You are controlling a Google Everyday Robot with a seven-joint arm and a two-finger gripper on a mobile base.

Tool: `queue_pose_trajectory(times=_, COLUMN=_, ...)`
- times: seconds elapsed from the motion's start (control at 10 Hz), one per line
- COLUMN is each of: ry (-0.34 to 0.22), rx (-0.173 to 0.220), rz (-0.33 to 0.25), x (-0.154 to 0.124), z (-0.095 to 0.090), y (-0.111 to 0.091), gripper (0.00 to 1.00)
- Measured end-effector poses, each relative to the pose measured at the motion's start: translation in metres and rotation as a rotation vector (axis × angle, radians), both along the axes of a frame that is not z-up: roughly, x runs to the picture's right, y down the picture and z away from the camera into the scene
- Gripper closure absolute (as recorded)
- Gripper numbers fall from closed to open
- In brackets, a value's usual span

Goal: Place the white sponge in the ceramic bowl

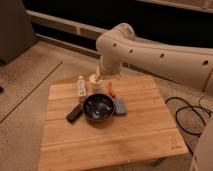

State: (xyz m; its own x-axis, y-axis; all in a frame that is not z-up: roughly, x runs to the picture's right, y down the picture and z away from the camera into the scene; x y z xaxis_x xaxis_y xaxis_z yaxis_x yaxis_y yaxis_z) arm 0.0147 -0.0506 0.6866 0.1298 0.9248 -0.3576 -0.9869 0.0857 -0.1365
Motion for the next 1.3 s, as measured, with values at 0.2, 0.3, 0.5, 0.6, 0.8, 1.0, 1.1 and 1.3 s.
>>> queue_pose_trajectory(times=0.2, ry=0.032, rx=-0.042, rz=0.014, x=0.005, z=0.017, y=0.015, gripper=0.35)
queue_pose_trajectory(times=0.3, ry=0.054, rx=-0.063, rz=0.027, x=0.017, z=0.027, y=0.020, gripper=0.35)
queue_pose_trajectory(times=0.5, ry=0.092, rx=-0.104, rz=0.101, x=0.056, z=0.053, y=0.025, gripper=0.35)
queue_pose_trajectory(times=0.6, ry=0.109, rx=-0.113, rz=0.142, x=0.075, z=0.063, y=0.025, gripper=0.35)
queue_pose_trajectory(times=0.8, ry=0.154, rx=-0.123, rz=0.188, x=0.116, z=0.084, y=0.028, gripper=0.35)
queue_pose_trajectory(times=1.0, ry=0.143, rx=-0.156, rz=0.166, x=0.132, z=0.110, y=0.044, gripper=0.35)
queue_pose_trajectory(times=1.1, ry=0.124, rx=-0.160, rz=0.142, x=0.134, z=0.120, y=0.048, gripper=0.35)
queue_pose_trajectory(times=1.3, ry=0.036, rx=-0.135, rz=0.054, x=0.120, z=0.128, y=0.046, gripper=0.35)
